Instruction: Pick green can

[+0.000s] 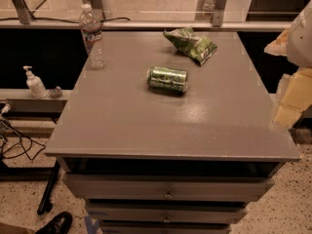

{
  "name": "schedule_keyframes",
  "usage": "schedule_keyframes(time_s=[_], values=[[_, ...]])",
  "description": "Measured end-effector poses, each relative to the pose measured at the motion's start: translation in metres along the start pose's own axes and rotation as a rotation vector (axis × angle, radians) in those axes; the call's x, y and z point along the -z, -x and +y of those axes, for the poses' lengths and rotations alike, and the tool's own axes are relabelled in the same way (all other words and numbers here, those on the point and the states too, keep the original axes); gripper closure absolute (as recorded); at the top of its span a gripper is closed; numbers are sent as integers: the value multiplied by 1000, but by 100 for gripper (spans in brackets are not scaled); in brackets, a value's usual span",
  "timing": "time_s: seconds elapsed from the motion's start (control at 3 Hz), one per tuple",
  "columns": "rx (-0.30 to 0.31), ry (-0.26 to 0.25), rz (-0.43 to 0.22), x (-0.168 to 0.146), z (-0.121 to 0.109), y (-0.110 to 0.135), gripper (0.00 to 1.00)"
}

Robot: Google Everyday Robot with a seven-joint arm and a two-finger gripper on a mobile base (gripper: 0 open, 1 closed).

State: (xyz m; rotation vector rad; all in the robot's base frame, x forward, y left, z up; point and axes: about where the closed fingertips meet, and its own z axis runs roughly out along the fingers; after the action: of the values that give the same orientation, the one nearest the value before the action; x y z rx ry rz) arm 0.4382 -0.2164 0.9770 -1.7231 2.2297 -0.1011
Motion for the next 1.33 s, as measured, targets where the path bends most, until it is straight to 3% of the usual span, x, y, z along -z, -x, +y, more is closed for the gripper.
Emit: schedule_keyframes(time_s=[0.33, 0.67, 1.33], values=[[0, 0, 0, 0, 0, 0, 0], [12, -11, -37, -4, -14, 9, 0], [167, -41, -192, -70, -77, 82, 0]])
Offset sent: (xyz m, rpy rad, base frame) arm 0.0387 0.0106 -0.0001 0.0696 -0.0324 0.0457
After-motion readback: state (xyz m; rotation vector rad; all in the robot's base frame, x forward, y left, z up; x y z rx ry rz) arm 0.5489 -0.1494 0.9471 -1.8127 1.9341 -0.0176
